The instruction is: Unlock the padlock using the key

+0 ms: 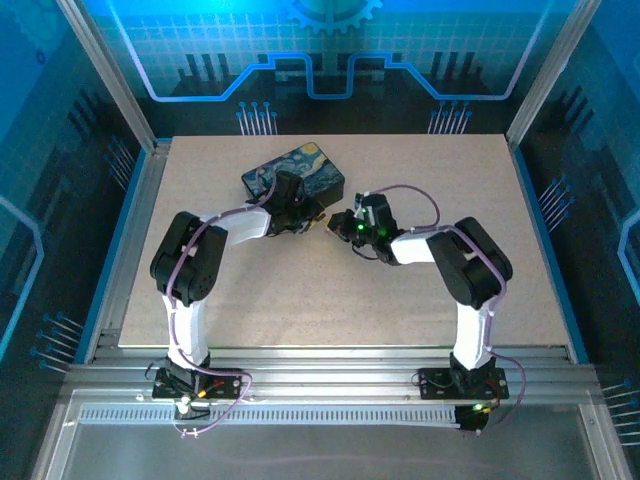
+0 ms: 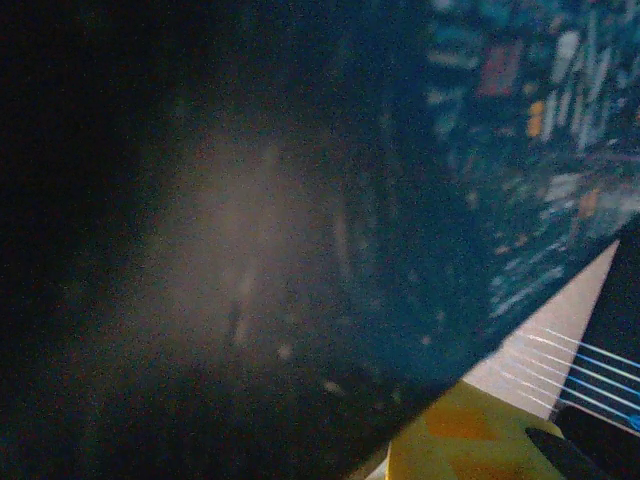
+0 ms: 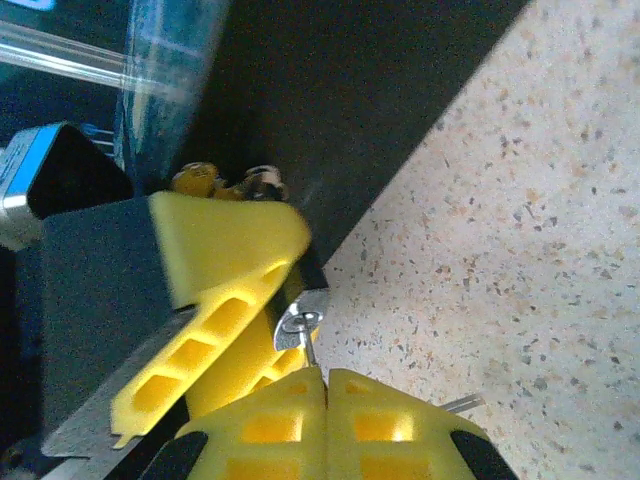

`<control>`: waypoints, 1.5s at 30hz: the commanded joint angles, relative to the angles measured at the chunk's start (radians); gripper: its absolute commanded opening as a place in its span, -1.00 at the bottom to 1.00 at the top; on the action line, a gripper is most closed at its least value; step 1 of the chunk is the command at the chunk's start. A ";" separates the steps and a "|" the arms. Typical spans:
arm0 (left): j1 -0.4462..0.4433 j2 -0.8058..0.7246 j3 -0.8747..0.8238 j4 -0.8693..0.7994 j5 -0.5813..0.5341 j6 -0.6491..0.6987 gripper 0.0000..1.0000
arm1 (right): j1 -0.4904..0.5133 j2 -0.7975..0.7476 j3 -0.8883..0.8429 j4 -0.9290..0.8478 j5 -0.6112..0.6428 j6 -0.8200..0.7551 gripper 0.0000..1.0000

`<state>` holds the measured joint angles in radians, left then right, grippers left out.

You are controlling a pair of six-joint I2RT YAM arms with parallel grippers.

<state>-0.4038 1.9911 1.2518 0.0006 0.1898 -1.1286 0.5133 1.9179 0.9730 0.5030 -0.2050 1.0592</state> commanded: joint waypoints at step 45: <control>0.048 0.116 -0.239 0.129 0.214 -0.057 -1.00 | -0.076 0.212 -0.074 0.516 -0.266 0.283 -0.55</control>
<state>-0.3729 1.9957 1.0889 0.3542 0.2527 -1.0164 0.4248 2.1002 0.8902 0.9344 -0.4526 1.3113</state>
